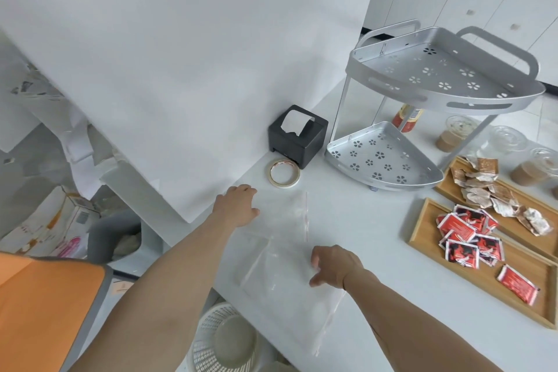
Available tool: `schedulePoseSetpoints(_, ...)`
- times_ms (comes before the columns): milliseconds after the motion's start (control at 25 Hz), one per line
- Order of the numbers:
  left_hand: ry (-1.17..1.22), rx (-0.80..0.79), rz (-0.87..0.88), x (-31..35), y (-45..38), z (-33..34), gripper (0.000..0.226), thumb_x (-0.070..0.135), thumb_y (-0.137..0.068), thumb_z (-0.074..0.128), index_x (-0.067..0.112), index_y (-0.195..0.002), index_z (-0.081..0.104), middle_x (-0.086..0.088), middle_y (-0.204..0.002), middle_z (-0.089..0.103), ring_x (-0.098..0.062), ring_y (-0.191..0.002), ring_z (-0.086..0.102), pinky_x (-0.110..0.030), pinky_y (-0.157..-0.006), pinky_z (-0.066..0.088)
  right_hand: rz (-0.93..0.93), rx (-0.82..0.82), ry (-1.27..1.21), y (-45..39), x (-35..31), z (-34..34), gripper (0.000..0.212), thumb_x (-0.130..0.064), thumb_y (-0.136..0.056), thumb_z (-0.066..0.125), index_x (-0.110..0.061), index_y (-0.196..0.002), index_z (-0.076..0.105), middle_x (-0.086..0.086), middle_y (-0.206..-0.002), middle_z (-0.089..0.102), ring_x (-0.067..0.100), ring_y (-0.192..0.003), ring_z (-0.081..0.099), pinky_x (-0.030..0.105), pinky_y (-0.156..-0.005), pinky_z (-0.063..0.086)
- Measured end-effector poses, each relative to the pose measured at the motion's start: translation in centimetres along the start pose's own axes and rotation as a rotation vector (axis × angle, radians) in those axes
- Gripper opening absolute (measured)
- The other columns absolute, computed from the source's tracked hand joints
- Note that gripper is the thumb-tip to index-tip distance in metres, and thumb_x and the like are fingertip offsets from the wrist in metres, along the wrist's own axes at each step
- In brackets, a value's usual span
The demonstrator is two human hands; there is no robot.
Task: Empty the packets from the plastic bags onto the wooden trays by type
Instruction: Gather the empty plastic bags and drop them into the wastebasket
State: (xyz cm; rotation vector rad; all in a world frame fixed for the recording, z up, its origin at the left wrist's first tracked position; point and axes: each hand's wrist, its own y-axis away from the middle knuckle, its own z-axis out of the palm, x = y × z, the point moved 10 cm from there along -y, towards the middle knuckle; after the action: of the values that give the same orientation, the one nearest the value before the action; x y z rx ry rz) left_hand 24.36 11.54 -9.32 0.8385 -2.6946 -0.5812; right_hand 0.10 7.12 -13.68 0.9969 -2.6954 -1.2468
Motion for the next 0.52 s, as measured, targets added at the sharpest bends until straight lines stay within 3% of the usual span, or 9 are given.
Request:
schedulePoseSetpoints(160,-0.023,-0.048,0.028,1.0,-1.9,1.4,0.055,0.035,-0.1,0.041,0.024,-0.152,0.024,0.007,-0.162,0.018,-0.021,-0.146,0.023,-0.048,-0.109,0.031,0.014,-0.023,-0.079,-0.4,0.4,0.0,0.024,-0.032,-0.072,0.075,-0.033,-0.092,0.061,-0.003,-0.109,0.065,0.021,-0.091,0.067,0.026,-0.07,0.044)
schedulePoseSetpoints(280,-0.073,-0.057,0.043,1.3,-2.3,2.2,0.055,0.028,-0.101,0.04,0.024,-0.152,0.02,-0.003,-0.156,0.027,-0.029,-0.137,0.034,-0.049,-0.104,0.033,0.011,-0.044,-0.087,-0.8,0.5,0.0,0.021,-0.027,-0.075,0.074,-0.033,-0.091,0.063,-0.005,-0.107,0.065,0.019,-0.091,0.064,0.026,-0.073,0.047)
schedulePoseSetpoints(520,-0.149,0.032,-0.025,0.5,-2.9,2.3,0.051,0.022,-0.088,0.056,0.02,-0.137,0.041,-0.008,-0.13,0.051,-0.031,-0.124,0.039,-0.042,-0.094,0.038,0.008,-0.03,-0.065,-1.3,0.5,-0.1,0.025,-0.021,-0.077,0.07,-0.028,-0.101,0.069,-0.008,-0.103,0.065,0.015,-0.086,0.057,0.028,-0.078,0.049)
